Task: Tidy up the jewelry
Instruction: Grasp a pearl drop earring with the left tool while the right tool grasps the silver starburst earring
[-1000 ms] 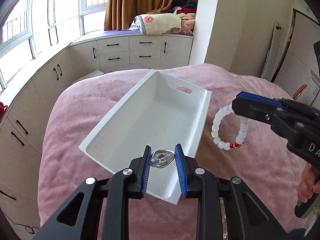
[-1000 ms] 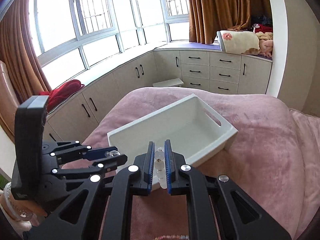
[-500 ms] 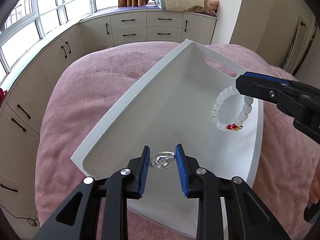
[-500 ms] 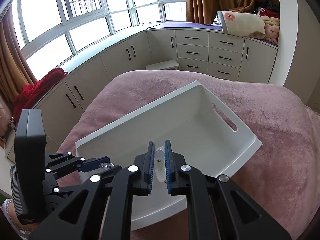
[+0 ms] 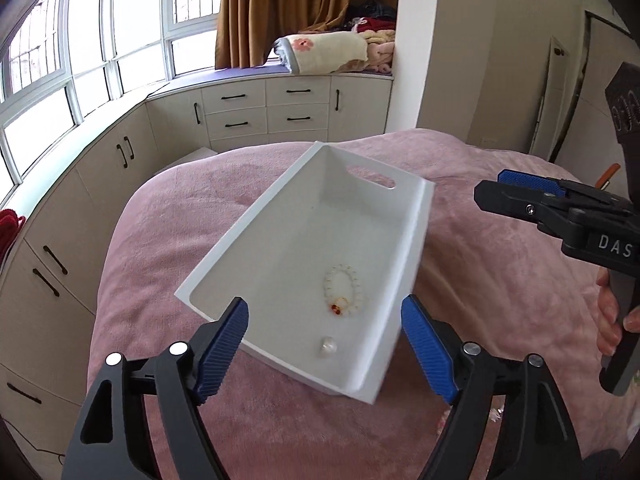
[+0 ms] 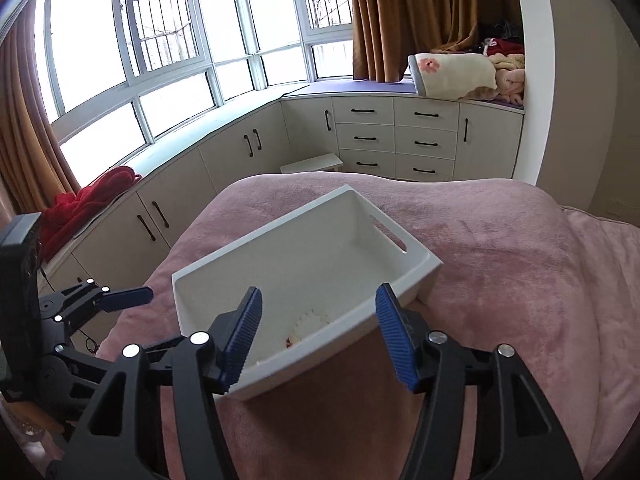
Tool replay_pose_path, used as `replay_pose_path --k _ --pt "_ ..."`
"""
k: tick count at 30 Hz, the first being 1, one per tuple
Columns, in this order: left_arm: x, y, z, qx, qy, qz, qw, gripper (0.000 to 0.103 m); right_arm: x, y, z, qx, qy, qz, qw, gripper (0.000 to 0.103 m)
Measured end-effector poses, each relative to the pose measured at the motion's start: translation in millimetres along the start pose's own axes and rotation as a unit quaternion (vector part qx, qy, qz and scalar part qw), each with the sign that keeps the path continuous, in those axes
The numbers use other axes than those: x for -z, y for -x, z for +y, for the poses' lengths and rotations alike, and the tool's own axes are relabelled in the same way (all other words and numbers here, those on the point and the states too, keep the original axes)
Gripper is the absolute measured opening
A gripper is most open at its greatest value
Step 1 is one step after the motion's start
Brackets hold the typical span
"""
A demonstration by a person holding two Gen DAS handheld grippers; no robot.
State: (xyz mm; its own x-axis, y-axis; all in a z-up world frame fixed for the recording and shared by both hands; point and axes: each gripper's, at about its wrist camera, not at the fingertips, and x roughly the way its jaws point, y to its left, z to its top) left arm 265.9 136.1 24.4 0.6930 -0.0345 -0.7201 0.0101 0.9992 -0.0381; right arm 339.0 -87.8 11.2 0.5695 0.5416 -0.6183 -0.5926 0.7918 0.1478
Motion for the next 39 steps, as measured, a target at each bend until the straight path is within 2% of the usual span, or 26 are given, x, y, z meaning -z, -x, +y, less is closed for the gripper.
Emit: replay_pose_path --k 4,10,16,24,26,30,35,39 --pt "26 22 -34 0.031 -0.026 -0.008 0.9992 0.092 46 31 -10 0.014 0.006 0.012 1.000 0.069" --pt "86 23 -73 0.039 -0.053 0.024 0.9975 0.092 118 43 -12 0.036 0.019 0.053 0.998 0.068" --pt "156 30 -91 0.063 -0.061 0.052 0.9948 0.092 169 46 -7 0.036 0.014 0.077 0.996 0.068" --pt "197 30 -112 0.098 -0.059 0.067 0.9912 0.092 206 30 -1 0.050 0.044 0.103 0.992 0.060" --pt "203 24 -118 0.095 -0.065 0.072 0.9907 0.092 212 22 -3 0.052 0.041 0.111 0.992 0.056" --pt "212 8 -128 0.084 -0.080 0.089 0.9893 0.091 220 8 -2 0.053 0.045 0.120 0.990 0.055" --pt "220 -10 -132 0.087 -0.084 0.117 0.9857 0.086 225 -9 0 0.054 0.050 0.133 0.988 0.049" --pt "229 -21 -137 0.086 -0.100 0.136 0.9818 0.074 230 -20 0 0.053 0.053 0.147 0.986 0.042"
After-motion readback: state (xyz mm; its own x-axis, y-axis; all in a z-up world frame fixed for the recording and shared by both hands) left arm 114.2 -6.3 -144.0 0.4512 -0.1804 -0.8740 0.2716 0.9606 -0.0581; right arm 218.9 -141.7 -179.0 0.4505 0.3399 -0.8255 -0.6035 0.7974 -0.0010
